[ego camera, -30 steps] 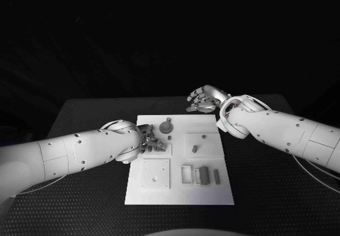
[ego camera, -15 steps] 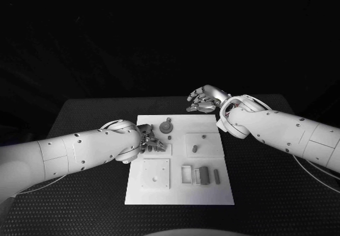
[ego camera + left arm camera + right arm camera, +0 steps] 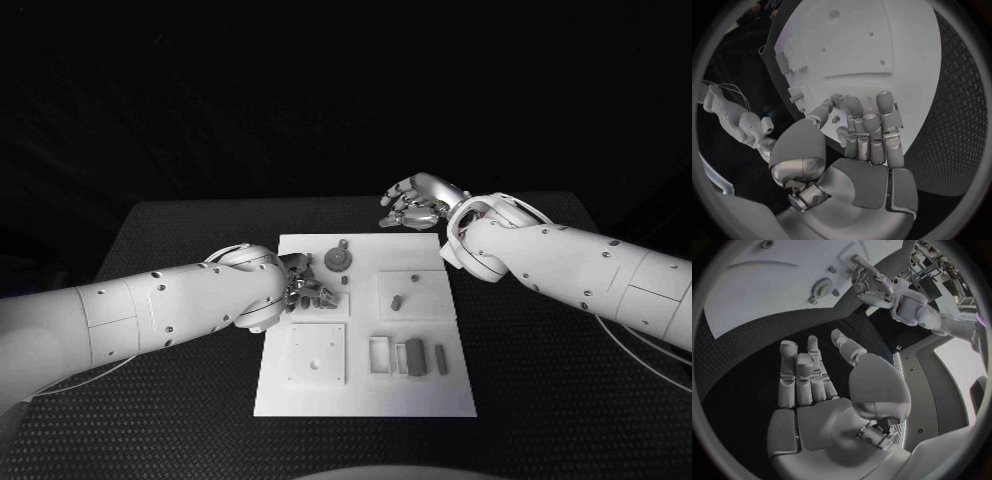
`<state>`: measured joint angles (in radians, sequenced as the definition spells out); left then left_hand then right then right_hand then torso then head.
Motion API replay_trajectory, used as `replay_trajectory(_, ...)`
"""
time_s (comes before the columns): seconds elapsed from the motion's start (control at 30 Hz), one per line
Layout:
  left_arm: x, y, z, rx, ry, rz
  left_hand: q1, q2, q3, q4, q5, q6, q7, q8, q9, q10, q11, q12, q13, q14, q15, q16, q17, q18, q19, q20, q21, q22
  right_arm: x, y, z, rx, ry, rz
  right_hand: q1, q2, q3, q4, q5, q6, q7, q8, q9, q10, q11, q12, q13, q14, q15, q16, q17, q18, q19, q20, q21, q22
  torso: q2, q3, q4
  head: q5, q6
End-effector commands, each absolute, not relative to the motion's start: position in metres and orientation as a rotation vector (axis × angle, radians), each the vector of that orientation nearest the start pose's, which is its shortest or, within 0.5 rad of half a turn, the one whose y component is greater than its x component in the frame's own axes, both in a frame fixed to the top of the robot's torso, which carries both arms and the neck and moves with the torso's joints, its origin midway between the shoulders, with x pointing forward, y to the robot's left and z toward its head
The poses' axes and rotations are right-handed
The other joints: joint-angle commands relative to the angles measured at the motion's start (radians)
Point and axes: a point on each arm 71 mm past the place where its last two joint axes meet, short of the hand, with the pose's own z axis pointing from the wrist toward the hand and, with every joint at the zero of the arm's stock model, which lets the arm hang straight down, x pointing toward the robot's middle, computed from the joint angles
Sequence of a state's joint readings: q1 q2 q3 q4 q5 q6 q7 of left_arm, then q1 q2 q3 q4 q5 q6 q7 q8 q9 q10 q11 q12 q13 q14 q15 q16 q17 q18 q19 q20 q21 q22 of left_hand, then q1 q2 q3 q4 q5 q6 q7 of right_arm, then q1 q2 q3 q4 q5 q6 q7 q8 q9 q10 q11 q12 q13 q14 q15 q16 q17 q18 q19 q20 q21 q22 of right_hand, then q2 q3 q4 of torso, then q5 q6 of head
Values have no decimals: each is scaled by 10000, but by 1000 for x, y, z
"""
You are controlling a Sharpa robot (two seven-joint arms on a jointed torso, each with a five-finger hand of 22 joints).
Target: Assemble the parts on the task board
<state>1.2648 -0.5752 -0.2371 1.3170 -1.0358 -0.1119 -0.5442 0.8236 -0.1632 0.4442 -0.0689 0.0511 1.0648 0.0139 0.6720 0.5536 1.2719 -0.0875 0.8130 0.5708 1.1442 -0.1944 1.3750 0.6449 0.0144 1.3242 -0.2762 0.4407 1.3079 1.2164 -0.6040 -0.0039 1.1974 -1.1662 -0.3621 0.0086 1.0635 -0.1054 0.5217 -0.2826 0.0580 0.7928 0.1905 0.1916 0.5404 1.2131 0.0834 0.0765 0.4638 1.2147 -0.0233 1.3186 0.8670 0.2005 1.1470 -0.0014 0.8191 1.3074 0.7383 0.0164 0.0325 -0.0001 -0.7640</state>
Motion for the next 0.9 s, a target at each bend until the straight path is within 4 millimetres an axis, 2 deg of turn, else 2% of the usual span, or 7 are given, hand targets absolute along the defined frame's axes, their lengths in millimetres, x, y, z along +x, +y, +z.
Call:
replay_trajectory(0.03,499,152,-261,-2422,22294,-3620,-145,-176,-32,135,-27,-87,30,-63,-15,-89,4,16,-15,-65,40,-17,-21,23,-96,5,-16,195,549,-172,-180,1108,16166,7948,-82,11,-4,22,17,-36,85,38,-10,-2,59,-53,12,-67,7,33,-9,612,-16,-64,-44,153,-2,5,-3,5,14)
replay_trajectory(0.27,498,155,-261,-2434,22321,-3665,-417,-476,-161,422,-25,-82,33,-129,-17,-119,7,14,-27,-95,43,-15,-46,39,-134,-2,-48,189,549,-173,-180,1113,16167,7936,-90,7,-4,24,16,-38,86,39,-12,-3,60,-53,13,-68,7,33,-10,613,-16,-63,-46,153,-1,1,2,-12,30)
replay_trajectory(0.4,498,156,-261,-2459,22304,-3671,-449,-552,-167,518,-24,-65,25,-141,-10,-114,-1,24,-27,-95,35,-4,-51,52,-129,-10,-51,190,549,-173,-180,1118,16174,7935,-95,6,-5,26,16,-39,86,40,-13,-3,60,-53,13,-68,8,33,-11,613,-15,-63,-47,153,-3,1,0,-7,38)
replay_trajectory(0.8,497,157,-256,-2471,22210,-3785,-373,-550,-140,586,-23,-27,7,-143,7,-91,-18,48,-21,-79,18,23,-52,68,-102,-18,-36,198,549,-174,-181,1138,16187,7929,-108,4,-3,29,17,-42,86,42,-18,-3,60,-53,15,-68,8,33,-13,612,-14,-63,-49,153,-7,-3,1,-20,71)
replay_trajectory(0.9,498,155,-254,-1893,21916,-3545,-349,-520,-141,595,-23,-29,8,-150,9,-97,-18,47,-22,-82,17,25,-55,68,-104,-15,-36,199,549,-174,-181,1139,16193,7927,-110,4,-2,29,17,-43,86,43,-19,-3,60,-53,15,-68,8,33,-13,613,-13,-63,-50,153,-4,0,5,-24,88)
